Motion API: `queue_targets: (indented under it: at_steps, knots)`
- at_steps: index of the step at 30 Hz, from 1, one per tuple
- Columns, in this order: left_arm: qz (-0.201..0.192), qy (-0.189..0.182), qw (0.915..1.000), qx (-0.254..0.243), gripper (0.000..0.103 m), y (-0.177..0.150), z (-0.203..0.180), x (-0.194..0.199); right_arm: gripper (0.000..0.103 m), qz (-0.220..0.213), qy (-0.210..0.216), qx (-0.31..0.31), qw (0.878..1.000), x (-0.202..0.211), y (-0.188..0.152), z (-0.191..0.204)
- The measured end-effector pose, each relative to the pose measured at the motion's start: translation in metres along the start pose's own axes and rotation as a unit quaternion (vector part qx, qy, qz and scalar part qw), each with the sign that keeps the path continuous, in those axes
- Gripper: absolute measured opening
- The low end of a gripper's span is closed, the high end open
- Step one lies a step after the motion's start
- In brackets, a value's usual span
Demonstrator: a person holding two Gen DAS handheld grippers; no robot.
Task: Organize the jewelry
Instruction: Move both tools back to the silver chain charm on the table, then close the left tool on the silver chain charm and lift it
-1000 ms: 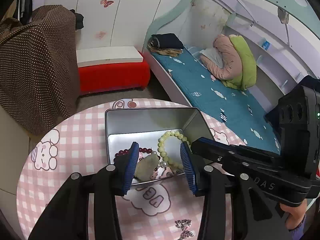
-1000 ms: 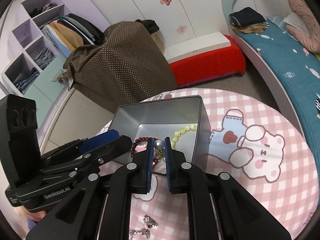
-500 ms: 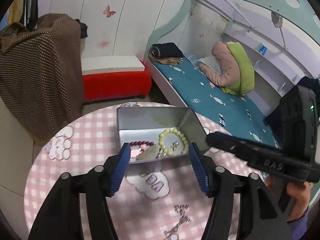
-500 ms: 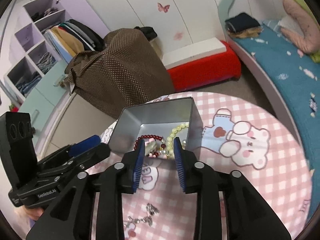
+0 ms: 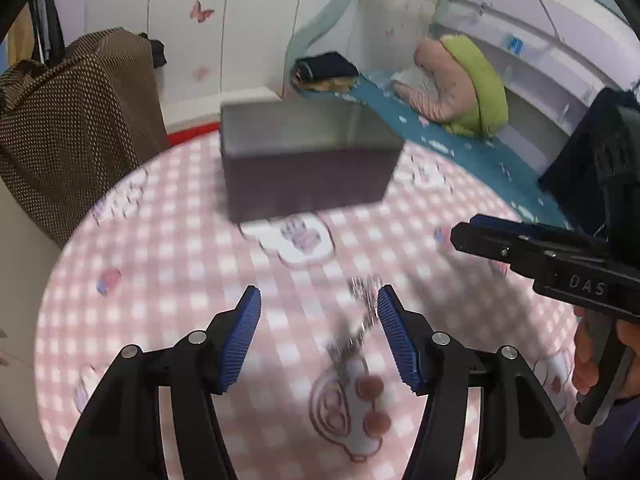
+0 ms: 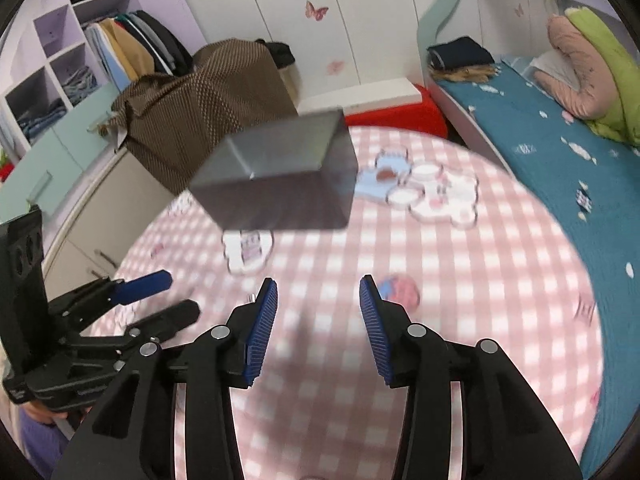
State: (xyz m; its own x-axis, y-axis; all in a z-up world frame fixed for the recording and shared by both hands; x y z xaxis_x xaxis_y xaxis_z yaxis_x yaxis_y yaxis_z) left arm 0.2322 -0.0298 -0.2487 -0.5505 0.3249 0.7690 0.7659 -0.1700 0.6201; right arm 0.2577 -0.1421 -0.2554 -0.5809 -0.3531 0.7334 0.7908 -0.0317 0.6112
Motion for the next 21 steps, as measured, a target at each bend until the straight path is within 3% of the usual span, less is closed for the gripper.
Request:
queue_targets:
  at_steps: [9, 12, 14, 16, 21]
  knots:
    - [0.023, 0.012, 0.9993, -0.028, 0.056, -0.028, -0.014, -0.015, 0.043, 0.015, 0.009, -0.014, 1.000, -0.005, -0.024, -0.001]
    - [0.017, 0.049, 0.9971, -0.055, 0.041, -0.026, -0.014, -0.018, 0.043, 0.015, 0.011, -0.016, 1.000, -0.006, -0.023, -0.001]
    - [0.013, 0.048, 0.9970, -0.060, 0.032, -0.025, -0.016, -0.020, 0.043, 0.015, 0.011, -0.015, 1.000, -0.007, -0.023, 0.000]
    - [0.010, 0.051, 0.9965, -0.065, 0.010, -0.024, -0.015, -0.020, 0.043, 0.016, 0.012, -0.014, 1.000, -0.008, -0.023, 0.001]
    - [0.004, 0.043, 0.9985, -0.035, 0.002, -0.018, -0.002, -0.016, 0.043, 0.019, 0.011, -0.012, 1.000, -0.014, -0.021, 0.003]
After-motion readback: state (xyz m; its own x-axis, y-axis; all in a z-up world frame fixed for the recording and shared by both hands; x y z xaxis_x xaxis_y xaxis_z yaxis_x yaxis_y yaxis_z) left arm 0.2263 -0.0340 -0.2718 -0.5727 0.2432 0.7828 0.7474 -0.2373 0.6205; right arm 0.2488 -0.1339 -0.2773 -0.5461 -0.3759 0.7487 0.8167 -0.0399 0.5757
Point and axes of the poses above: each gripper's, at about its wrist camera, not at the fingertips, and x roughly against the way its jaws point, z to its left, y to its top, the point moved 10 cm from there along -x, roughly the way its jaws point, and after that the axes turned 2 degrees about x, right-handed, at the moved point
